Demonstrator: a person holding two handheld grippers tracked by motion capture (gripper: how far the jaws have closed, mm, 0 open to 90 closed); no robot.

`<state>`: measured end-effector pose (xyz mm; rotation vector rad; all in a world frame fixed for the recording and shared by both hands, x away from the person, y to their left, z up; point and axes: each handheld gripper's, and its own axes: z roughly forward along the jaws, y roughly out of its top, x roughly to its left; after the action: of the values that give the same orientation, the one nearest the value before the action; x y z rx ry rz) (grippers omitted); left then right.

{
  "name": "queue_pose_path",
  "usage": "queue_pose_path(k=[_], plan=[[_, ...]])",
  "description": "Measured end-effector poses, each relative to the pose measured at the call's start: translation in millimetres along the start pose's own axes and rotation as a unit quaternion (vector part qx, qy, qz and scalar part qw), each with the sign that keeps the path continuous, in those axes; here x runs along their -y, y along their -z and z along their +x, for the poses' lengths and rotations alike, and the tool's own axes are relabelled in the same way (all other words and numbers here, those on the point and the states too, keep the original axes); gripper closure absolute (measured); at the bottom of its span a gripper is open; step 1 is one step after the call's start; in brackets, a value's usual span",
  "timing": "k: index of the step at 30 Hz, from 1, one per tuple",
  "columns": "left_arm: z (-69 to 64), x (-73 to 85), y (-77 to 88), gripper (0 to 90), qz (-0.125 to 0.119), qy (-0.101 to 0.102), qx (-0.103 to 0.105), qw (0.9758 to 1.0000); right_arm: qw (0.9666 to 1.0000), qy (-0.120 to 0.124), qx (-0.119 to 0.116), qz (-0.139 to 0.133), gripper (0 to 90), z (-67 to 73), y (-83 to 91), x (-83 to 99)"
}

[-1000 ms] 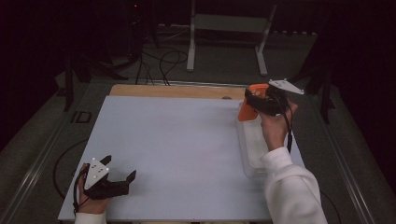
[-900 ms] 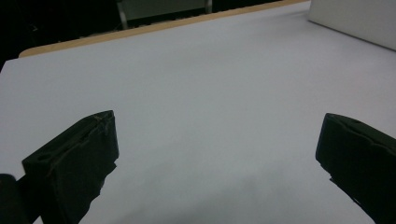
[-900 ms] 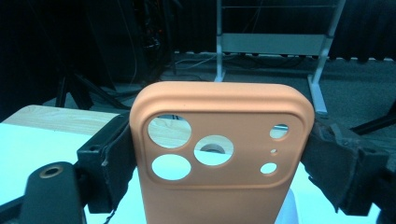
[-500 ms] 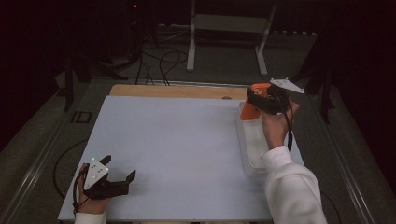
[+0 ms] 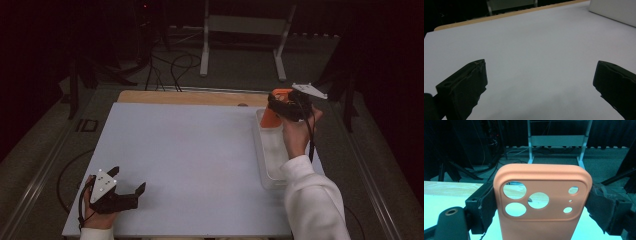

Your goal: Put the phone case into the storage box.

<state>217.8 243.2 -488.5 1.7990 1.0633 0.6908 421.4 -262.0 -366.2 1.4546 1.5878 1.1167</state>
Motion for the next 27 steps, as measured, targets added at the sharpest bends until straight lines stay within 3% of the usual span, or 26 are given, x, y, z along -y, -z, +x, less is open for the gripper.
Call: queue_pose_path(k=[27], plan=[[0.3,-0.2,0.5,0.0,-0.001,0.001,0.0,1.0,0.9997,-0.008,0.015,0.017,16.4,0.3,-20.6,8.8]])
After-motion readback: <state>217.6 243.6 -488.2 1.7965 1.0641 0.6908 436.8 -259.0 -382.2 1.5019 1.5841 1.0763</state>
